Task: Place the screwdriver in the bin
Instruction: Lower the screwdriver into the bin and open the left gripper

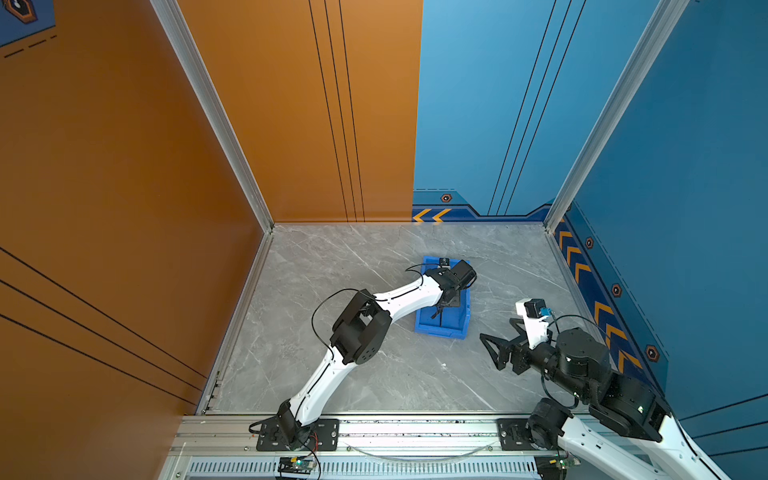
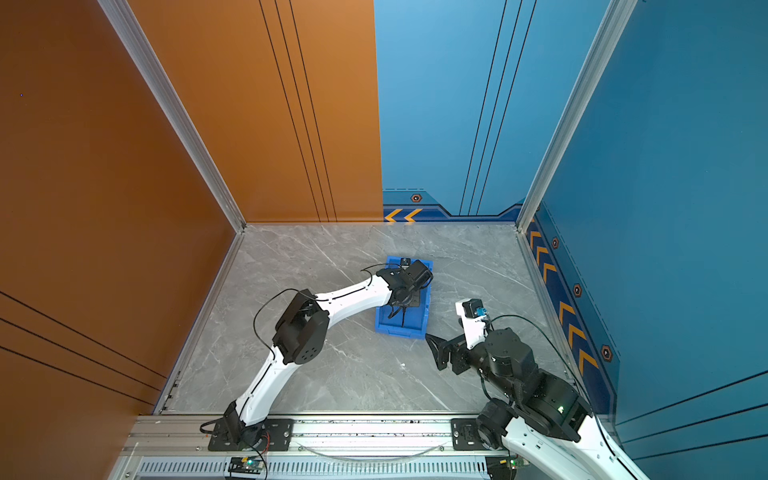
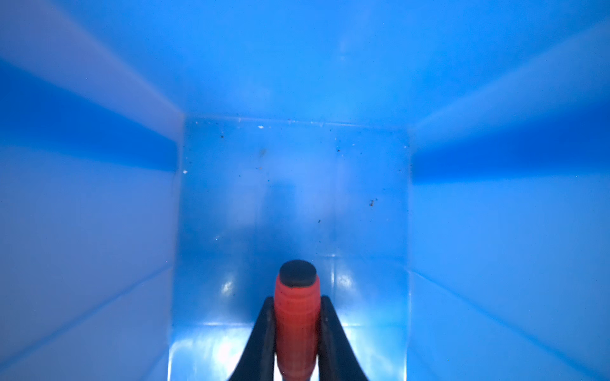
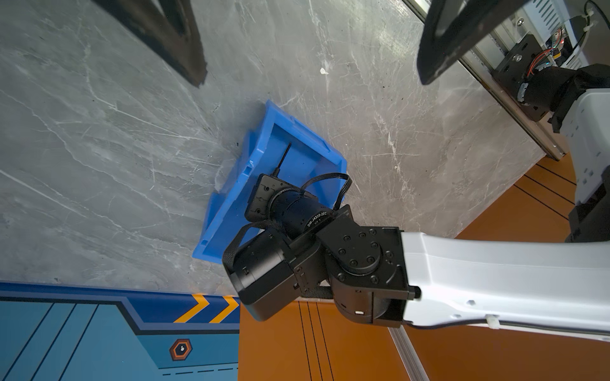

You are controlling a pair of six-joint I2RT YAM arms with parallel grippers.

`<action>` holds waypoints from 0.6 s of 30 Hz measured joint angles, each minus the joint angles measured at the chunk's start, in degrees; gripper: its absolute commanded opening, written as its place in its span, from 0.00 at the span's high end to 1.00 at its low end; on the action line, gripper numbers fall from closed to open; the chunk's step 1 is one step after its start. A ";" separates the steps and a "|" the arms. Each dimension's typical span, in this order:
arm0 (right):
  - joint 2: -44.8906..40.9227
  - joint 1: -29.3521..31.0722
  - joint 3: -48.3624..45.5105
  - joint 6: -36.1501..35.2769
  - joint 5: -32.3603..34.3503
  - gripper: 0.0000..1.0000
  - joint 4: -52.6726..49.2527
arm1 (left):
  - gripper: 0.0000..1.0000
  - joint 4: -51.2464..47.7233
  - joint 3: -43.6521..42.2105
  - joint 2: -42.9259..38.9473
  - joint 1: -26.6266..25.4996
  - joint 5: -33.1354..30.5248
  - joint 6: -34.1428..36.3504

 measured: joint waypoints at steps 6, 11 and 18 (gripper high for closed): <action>-0.02 -0.96 0.00 0.00 -0.02 0.00 0.00 | 0.58 0.20 0.00 0.02 0.00 -0.04 0.70; 0.00 -2.01 0.00 0.04 -0.70 0.00 0.00 | 0.56 0.55 0.00 0.00 0.00 -0.46 1.09; 0.00 -3.56 0.00 0.46 -0.94 0.00 0.00 | 0.48 0.52 -0.66 -3.63 -0.17 -0.46 3.65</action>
